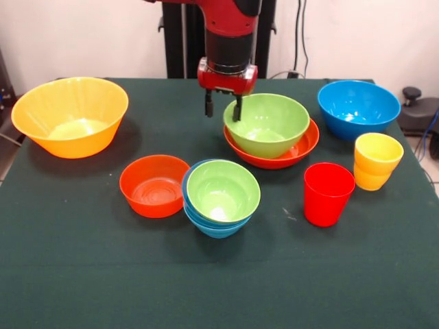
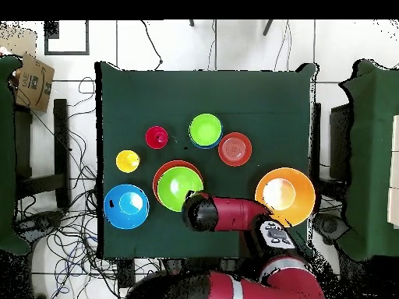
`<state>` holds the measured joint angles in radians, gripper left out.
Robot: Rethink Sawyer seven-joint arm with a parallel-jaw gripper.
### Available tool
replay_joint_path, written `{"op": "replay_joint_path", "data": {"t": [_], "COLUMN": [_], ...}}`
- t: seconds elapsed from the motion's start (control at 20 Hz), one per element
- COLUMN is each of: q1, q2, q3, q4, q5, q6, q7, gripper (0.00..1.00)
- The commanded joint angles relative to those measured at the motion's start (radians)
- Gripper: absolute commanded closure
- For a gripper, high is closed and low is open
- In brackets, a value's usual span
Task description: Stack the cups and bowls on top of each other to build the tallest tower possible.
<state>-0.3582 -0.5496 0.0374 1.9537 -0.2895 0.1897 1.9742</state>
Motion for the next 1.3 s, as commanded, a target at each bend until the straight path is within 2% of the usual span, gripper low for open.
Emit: {"op": "replay_joint_path", "data": {"t": [0.05, 0.5, 0.65, 0.9, 1.3], "q1": [-0.037, -0.095, -0.103, -0.093, -0.052], "q2": [-0.104, -0.188, -0.185, -0.129, -0.071], "q3": [0.142, 0.211, 0.214, 0.177, 0.1], "q4": [0.019, 0.045, 0.025, -0.009, -0.004], "q5": [0.01, 0.043, 0.037, -0.017, -0.092], "q6": [0.083, 0.188, 0.209, 0.153, 0.056], "q7": [0.021, -0.001, -0.013, -0.002, 0.023], "gripper": [0.0, 0.0, 0.0, 0.0, 0.0]}}
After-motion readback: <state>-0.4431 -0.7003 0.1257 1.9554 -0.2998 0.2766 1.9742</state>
